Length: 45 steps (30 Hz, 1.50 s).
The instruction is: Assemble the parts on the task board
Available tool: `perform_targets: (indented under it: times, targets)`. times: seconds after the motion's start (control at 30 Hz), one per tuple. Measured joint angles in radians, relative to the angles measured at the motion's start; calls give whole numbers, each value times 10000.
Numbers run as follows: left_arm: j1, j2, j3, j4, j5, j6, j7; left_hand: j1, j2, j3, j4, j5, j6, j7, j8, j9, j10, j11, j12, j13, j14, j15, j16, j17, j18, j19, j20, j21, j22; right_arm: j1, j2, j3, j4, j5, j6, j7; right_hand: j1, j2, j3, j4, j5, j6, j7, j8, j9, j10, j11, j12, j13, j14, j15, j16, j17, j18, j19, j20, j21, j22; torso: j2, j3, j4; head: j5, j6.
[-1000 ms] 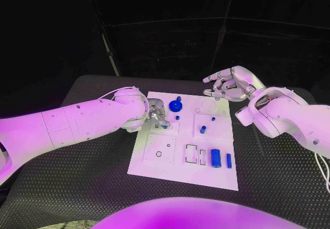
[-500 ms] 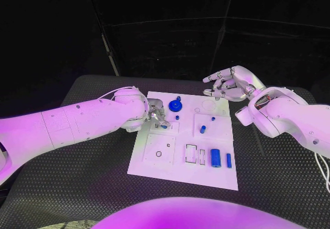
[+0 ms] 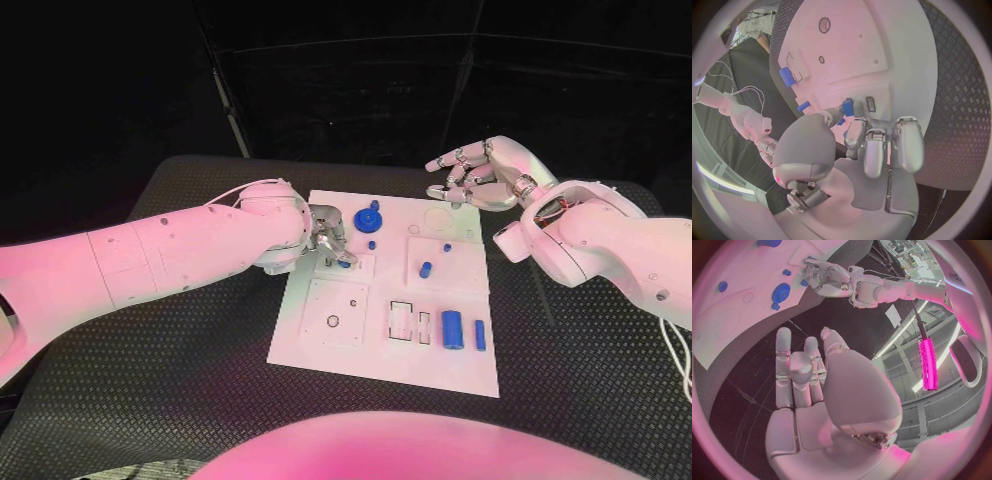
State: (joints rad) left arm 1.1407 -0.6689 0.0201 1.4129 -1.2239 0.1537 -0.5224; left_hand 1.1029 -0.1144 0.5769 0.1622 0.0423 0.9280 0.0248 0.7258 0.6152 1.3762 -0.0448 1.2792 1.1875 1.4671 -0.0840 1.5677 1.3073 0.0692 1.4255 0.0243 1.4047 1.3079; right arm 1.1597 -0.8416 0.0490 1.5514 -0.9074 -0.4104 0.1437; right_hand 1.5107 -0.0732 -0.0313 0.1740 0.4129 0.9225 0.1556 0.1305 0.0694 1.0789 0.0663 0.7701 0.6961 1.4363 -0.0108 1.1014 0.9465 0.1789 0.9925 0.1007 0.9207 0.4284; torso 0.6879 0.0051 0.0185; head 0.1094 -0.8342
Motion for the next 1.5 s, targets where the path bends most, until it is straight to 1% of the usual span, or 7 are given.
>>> perform_targets:
  times: [0.3,0.37,0.8,0.83,1.07,1.27,1.5]
  targets:
    - [0,81,-1,-105,-13,32,-9,-179,52,-252,143,1,108,-71,-40,-38,-2,-2,65,35,-36,-37,0,0,1,30,-30,0,-1,0,8,0,-6,0,2,-1,0,0,0,0,0,-1,1,0,0,0,0,0,-9,0,0,0,0,0,0,0,0,1,3,2,0,-16,-20]
    - [2,102,-1,-130,-18,47,-11,-227,9,-294,184,1,127,-87,-15,-47,19,19,65,60,-36,-36,0,0,0,30,-30,0,-1,0,9,0,-8,0,3,-1,0,0,0,0,0,-36,36,0,0,0,0,0,-9,0,0,0,0,0,0,0,0,1,3,3,0,-17,-28]
    - [12,166,4,-228,-55,143,-34,-513,20,-753,394,2,221,-102,-50,-108,67,0,106,105,-36,-36,0,0,1,64,-64,41,-2,0,12,0,-15,0,12,-1,0,0,-11,10,0,-36,36,0,0,0,0,0,-8,-38,38,0,1,0,0,0,0,0,0,4,0,-44,-55]
    - [12,172,4,-238,-57,147,-34,-560,68,-792,434,2,240,-84,-52,-115,67,0,106,111,-36,-36,0,0,0,64,-64,41,-2,0,12,0,-15,0,13,-1,0,0,-29,28,0,-36,36,0,0,0,0,0,-8,-38,38,0,0,-1,0,0,0,-6,-2,4,1,-44,-55]
    - [-2,208,-8,-277,-58,189,-36,-891,32,-1313,707,2,304,-53,-87,-164,66,0,106,122,-36,-36,0,0,1,64,-64,41,-3,0,22,0,-20,0,15,-1,0,0,-37,94,0,-36,36,0,0,0,0,0,-7,-38,37,0,1,0,0,0,-40,-18,-7,4,6,-46,-55]
    - [-2,219,-7,-292,-58,191,-36,-1196,150,-1802,1141,2,305,-54,-86,-203,141,0,151,149,-36,-36,0,0,0,69,-69,102,-3,0,24,0,-35,0,15,-1,0,0,-63,120,0,-36,36,0,0,0,0,0,-7,-38,38,-38,1,-1,0,0,-40,-19,-12,4,7,-44,-50]
    - [-4,219,-8,-288,-57,175,-36,-1298,148,-2054,1256,2,306,-54,-122,-215,140,0,151,160,-36,-36,0,0,1,98,-97,102,-3,0,26,0,-50,0,11,-15,-56,50,-61,175,0,-36,36,0,0,0,0,0,-15,-38,38,-38,1,-1,0,0,-79,-28,-12,1,8,-40,-25]
